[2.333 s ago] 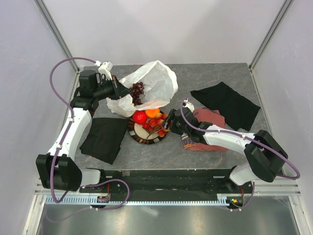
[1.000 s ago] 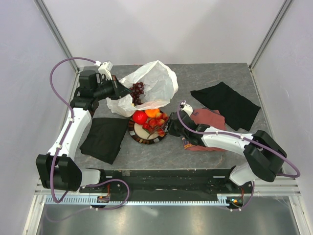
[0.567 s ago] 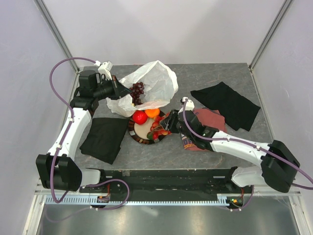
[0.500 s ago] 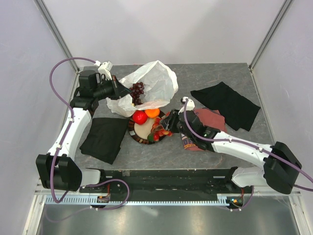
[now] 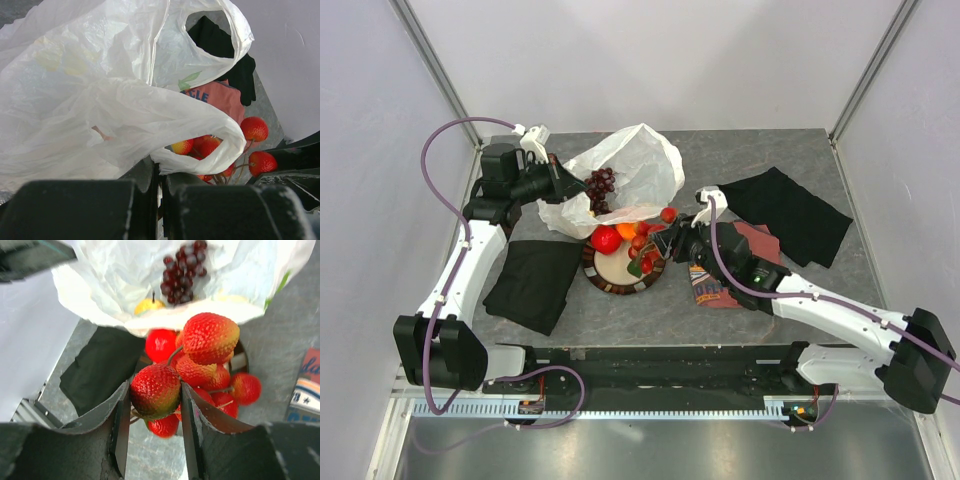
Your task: Place the fruits into the plastic bag
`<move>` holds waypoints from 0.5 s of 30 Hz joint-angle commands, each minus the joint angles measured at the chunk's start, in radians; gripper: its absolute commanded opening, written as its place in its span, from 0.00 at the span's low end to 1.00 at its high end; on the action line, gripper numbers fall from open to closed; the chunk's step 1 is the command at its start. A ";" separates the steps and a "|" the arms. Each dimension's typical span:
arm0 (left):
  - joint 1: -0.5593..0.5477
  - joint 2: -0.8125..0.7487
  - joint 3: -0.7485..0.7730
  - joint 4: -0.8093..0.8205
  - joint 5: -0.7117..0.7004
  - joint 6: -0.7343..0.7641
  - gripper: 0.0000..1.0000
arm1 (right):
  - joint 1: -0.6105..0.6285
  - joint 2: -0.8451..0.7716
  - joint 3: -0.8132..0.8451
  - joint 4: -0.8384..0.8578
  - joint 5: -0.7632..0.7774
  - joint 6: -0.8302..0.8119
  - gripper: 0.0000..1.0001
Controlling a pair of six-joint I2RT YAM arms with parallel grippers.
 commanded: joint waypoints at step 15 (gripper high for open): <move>0.005 -0.005 0.029 0.021 0.021 -0.021 0.02 | -0.161 0.339 0.544 0.056 -0.128 -0.143 0.00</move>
